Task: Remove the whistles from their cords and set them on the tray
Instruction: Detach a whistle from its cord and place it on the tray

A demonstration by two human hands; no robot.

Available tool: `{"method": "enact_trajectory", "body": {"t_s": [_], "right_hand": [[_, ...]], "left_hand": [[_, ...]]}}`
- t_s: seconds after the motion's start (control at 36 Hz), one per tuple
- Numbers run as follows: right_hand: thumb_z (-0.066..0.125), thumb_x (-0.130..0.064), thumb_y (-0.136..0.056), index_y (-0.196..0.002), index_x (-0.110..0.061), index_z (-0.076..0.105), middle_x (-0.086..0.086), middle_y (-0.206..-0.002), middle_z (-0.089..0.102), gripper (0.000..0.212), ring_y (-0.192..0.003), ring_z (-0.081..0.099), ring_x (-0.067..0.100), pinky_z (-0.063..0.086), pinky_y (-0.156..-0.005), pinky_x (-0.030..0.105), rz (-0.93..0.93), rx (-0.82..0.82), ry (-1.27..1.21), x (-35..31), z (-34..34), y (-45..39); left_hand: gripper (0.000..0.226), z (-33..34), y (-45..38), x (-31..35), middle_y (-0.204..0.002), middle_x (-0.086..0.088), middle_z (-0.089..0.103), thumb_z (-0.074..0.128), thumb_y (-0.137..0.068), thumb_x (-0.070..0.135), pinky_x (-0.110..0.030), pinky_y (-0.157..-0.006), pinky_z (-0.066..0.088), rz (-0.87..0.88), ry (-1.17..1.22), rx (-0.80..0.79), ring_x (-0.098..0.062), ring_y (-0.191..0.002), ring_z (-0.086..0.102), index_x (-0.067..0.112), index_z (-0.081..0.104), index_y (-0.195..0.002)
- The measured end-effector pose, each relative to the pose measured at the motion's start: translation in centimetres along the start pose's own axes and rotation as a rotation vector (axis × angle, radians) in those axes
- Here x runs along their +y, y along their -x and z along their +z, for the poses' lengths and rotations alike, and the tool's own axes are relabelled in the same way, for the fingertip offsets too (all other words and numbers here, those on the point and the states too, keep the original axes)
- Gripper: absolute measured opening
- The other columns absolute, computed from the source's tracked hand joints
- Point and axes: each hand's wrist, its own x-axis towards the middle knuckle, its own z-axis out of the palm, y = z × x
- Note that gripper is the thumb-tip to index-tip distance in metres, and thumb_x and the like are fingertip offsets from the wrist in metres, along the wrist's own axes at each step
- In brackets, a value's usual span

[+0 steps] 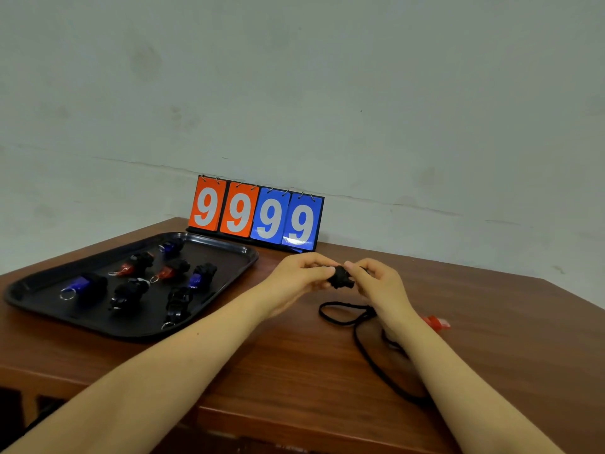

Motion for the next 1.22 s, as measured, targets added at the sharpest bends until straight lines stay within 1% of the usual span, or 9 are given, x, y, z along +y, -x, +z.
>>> {"method": "enact_trajectory", "body": {"t_s": [0.11,0.25,0.53,0.83,0.94,1.03,1.08,1.14,1.22], "right_hand": [[0.060,-0.024,-0.093,-0.072,-0.011,0.062,-0.002,-0.050,0.040,0.025,-0.044,0.031,0.010,0.029,-0.042,0.019,0.120,-0.096,-0.303,-0.2,0.0,0.0],[0.054,-0.019,-0.096,-0.077,-0.006,0.059,-0.001,-0.052,0.036,0.024,-0.047,0.027,0.012,0.025,-0.043,0.022,0.120,-0.120,-0.387,-0.2,0.5,0.0],[0.052,-0.018,-0.096,-0.083,-0.017,0.065,-0.010,-0.058,0.051,0.018,-0.052,0.044,-0.001,0.037,-0.051,0.012,-0.157,0.057,0.051,-0.4,1.4,0.4],[0.053,-0.022,-0.097,-0.091,-0.023,0.064,-0.010,-0.066,0.060,0.012,-0.069,0.058,0.003,0.041,-0.063,0.011,-0.369,-0.024,0.373,-0.1,1.7,0.8],[0.054,-0.024,-0.097,-0.085,-0.020,0.064,-0.010,-0.068,0.060,0.017,-0.070,0.057,0.003,0.040,-0.062,0.010,-0.433,-0.032,0.428,-0.4,1.6,0.9],[0.056,-0.021,-0.096,-0.087,-0.017,0.067,-0.008,-0.068,0.061,0.015,-0.067,0.057,0.005,0.041,-0.063,0.011,-0.437,-0.019,0.333,-0.6,1.5,1.0],[0.055,-0.018,-0.096,-0.089,-0.016,0.068,-0.005,-0.069,0.063,0.015,-0.063,0.056,0.004,0.045,-0.063,0.013,-0.362,-0.035,0.218,-0.9,1.3,1.1],[0.055,-0.018,-0.096,-0.089,-0.016,0.068,-0.002,-0.069,0.065,0.016,-0.059,0.056,0.002,0.047,-0.061,0.014,-0.268,-0.046,0.122,-1.1,1.2,1.2],[0.053,-0.020,-0.097,-0.087,-0.014,0.068,0.000,-0.066,0.065,0.018,-0.056,0.055,0.004,0.046,-0.055,0.014,-0.149,-0.005,0.016,-1.1,1.1,1.2]], "left_hand": [[0.016,0.4,0.2,0.1,-0.104,-0.010,0.067,0.054,-0.094,0.004,-0.019,-0.073,0.053,-0.068,0.337,0.001,-0.012,-0.089,0.065,0.005,0.067,-0.104],[0.017,0.5,-0.1,0.3,-0.101,-0.011,0.068,0.052,-0.094,0.003,-0.017,-0.071,0.055,-0.094,0.584,0.032,-0.013,-0.087,0.064,0.002,0.065,-0.107],[0.015,0.6,-0.2,0.1,-0.093,-0.010,0.073,0.052,-0.094,0.003,-0.017,-0.069,0.056,-0.092,0.770,0.145,-0.014,-0.086,0.067,0.003,0.067,-0.098],[0.019,0.0,-1.0,-0.2,-0.104,-0.011,0.067,0.055,-0.094,0.004,-0.021,-0.077,0.056,0.031,0.733,0.308,-0.015,-0.095,0.065,0.002,0.063,-0.111],[0.016,-0.6,-1.4,-0.2,-0.108,-0.010,0.065,0.057,-0.093,0.004,-0.022,-0.078,0.055,0.006,0.535,0.452,-0.014,-0.095,0.064,0.006,0.063,-0.108],[0.017,-1.0,-1.5,-0.5,-0.106,-0.004,0.066,0.060,-0.093,0.010,-0.015,-0.074,0.053,0.025,0.064,0.505,-0.007,-0.088,0.064,0.011,0.065,-0.109],[0.014,-0.9,-1.3,-0.4,-0.096,0.006,0.063,0.060,-0.093,0.013,-0.005,-0.067,0.047,0.116,-0.332,0.432,0.000,-0.082,0.060,0.018,0.066,-0.105],[0.017,-0.3,-1.2,-0.4,-0.092,0.013,0.058,0.061,-0.092,0.015,-0.005,-0.067,0.042,0.179,-0.608,0.316,0.005,-0.081,0.054,0.022,0.067,-0.106],[0.019,0.4,-0.9,-0.2,-0.091,0.020,0.054,0.061,-0.092,0.019,-0.008,-0.072,0.039,0.186,-0.742,0.189,0.006,-0.083,0.051,0.024,0.067,-0.110]]}}
